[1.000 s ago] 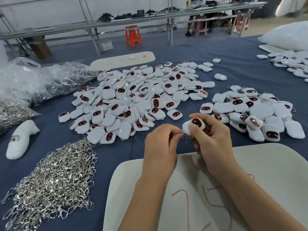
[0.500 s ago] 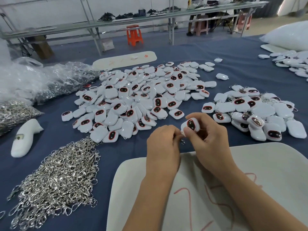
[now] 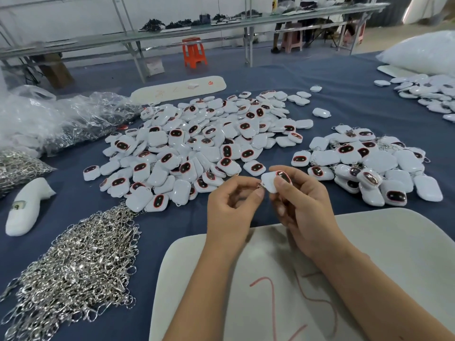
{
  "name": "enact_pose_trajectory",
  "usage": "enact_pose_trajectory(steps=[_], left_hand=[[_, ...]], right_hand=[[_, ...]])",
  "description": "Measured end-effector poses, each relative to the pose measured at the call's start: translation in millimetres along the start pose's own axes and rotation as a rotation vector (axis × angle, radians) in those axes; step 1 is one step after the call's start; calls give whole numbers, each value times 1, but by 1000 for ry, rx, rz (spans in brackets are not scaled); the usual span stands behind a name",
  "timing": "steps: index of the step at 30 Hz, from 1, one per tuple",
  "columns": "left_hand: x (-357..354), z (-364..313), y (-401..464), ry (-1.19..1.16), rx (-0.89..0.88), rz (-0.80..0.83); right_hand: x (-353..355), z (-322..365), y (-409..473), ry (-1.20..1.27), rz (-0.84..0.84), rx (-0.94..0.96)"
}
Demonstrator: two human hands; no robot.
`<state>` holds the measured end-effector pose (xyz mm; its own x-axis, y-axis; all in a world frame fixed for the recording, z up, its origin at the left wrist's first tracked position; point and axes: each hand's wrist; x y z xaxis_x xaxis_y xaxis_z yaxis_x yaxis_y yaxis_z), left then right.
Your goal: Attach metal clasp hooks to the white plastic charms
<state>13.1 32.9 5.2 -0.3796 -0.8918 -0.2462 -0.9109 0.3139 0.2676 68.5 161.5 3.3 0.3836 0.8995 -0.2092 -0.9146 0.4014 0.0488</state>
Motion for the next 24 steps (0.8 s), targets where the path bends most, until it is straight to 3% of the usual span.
enact_pose_trajectory(steps=[7,24], left_hand=[[-1,-1,0,10,15,-27],[0,-4,-4,758,-333,-81]], right_hand=[[-1,-2,1,-36,-32,-37],[-2,-1,-7,-212,19,137]])
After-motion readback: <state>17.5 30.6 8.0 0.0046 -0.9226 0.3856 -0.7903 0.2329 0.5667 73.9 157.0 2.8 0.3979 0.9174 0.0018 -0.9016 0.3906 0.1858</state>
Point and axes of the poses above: each hand's wrist, its own y-axis towards the middle knuckle, its own x-axis out of the back of the hand, z = x × y, and after that the axes turned 13 degrees about -y, right-handed
